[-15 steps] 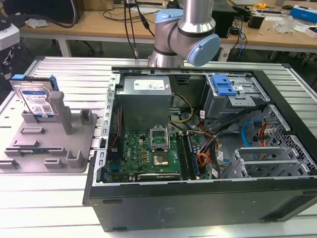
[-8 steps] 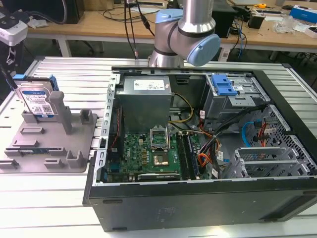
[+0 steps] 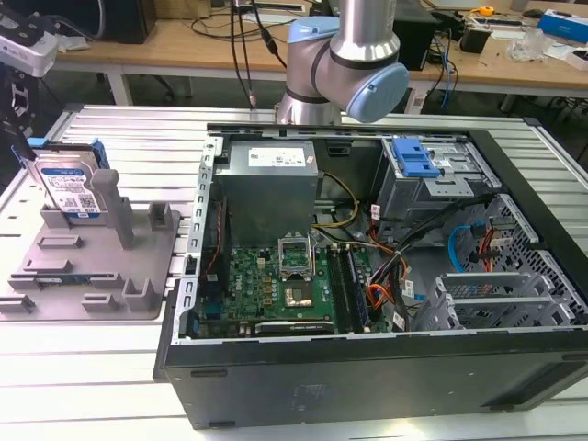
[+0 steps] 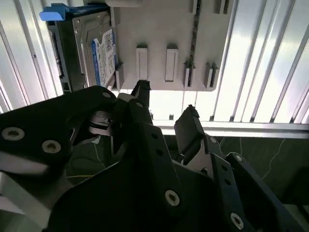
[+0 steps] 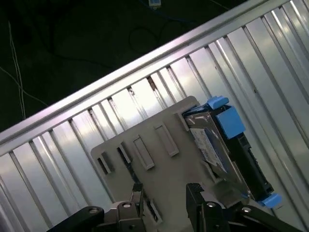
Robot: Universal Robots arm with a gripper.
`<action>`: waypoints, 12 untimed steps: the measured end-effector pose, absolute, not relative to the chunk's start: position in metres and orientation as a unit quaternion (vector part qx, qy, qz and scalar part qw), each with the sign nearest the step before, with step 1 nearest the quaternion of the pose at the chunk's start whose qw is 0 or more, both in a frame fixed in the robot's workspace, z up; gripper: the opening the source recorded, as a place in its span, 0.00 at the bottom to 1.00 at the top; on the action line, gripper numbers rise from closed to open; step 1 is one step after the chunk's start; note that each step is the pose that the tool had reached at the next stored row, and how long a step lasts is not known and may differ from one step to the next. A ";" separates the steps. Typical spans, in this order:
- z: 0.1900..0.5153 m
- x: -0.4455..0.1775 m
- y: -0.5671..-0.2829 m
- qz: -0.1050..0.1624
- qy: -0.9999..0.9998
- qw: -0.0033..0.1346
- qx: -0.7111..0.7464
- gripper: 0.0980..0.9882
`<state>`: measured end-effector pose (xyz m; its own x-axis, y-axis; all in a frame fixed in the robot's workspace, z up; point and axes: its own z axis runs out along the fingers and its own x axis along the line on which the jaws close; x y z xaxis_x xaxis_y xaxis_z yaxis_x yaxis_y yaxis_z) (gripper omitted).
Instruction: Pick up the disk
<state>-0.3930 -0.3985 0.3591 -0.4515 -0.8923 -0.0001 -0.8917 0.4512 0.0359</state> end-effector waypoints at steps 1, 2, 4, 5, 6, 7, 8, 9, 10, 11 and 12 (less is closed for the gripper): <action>0.359 -0.393 -0.398 -0.015 -0.847 0.009 0.531 0.43; 0.359 -0.393 -0.398 -0.015 -0.836 0.009 0.548 0.43; 0.359 -0.393 -0.398 -0.014 -0.819 0.009 0.574 0.43; 0.359 -0.393 -0.398 -0.013 -0.812 0.009 0.583 0.43; 0.358 -0.393 -0.398 -0.013 -0.807 0.009 0.590 0.43; 0.358 -0.393 -0.398 -0.012 -0.797 0.009 0.604 0.43; 0.358 -0.393 -0.398 -0.012 -0.792 0.009 0.611 0.43; 0.358 -0.393 -0.398 -0.012 -0.787 0.009 0.617 0.43; 0.358 -0.393 -0.398 -0.011 -0.772 0.008 0.635 0.43; 0.357 -0.393 -0.398 -0.010 -0.763 0.008 0.646 0.43; 0.357 -0.393 -0.398 -0.010 -0.757 0.007 0.654 0.43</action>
